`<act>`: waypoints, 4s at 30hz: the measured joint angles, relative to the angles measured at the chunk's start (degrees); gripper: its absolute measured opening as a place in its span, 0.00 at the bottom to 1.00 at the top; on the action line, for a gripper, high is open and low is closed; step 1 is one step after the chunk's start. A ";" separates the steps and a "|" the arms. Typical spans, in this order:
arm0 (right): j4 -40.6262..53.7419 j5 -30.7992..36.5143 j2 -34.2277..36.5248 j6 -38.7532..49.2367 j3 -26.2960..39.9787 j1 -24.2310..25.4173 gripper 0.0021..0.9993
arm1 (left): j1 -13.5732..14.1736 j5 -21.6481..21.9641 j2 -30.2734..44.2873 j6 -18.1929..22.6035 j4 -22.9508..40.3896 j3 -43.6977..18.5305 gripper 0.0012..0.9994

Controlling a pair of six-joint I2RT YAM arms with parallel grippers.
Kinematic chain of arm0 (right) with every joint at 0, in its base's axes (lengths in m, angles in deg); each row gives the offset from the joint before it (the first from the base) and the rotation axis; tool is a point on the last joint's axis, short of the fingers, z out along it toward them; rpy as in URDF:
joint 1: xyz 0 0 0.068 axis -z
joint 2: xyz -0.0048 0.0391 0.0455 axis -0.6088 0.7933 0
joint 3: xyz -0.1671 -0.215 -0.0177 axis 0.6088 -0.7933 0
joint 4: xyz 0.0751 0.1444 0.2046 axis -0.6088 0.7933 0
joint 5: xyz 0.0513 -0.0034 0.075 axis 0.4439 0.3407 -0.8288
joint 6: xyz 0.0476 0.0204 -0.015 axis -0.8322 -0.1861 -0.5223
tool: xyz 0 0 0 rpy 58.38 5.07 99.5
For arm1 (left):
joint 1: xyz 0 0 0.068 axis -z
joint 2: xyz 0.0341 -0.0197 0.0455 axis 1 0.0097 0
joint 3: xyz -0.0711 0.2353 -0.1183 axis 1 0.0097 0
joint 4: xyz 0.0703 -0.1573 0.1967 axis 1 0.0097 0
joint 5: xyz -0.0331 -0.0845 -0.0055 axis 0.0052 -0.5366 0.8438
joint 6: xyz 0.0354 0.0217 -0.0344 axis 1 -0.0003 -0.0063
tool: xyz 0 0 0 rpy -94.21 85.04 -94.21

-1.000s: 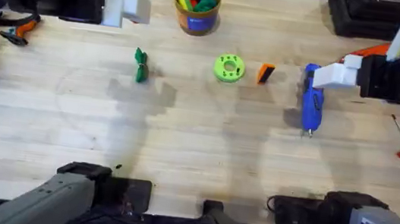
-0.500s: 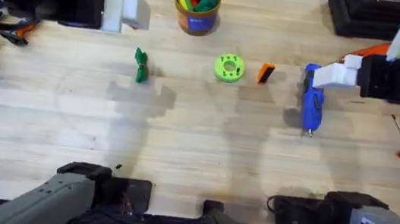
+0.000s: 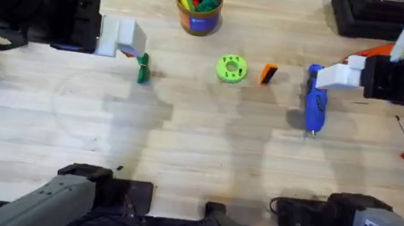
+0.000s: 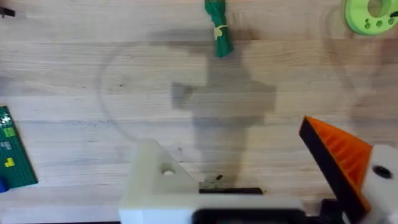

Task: Pick up the gripper from the table and insert it into the empty holder that is missing its gripper. Then pick up a screw, insert it into the mounting hole, and use the screwdriver to tighten it. Finally, clean up the table by picking up the vegetable and placing it into the bucket.

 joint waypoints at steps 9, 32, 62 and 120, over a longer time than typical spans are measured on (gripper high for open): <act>0.00 0.02 0.00 0.00 0.00 0.00 0.99 | 0.00 1.34 -6.50 0.02 -7.16 3.14 0.99; -0.02 0.00 0.00 0.00 0.00 0.00 0.99 | 0.00 -1.69 -34.43 -0.01 -51.60 40.00 0.99; 0.00 0.00 0.00 0.00 0.02 0.00 0.99 | 0.00 -6.75 -63.26 -0.02 -91.20 75.38 0.99; -0.01 0.00 0.00 0.00 0.02 0.00 0.99 | -1.88 -57.94 -66.12 7.00 -77.23 81.19 0.99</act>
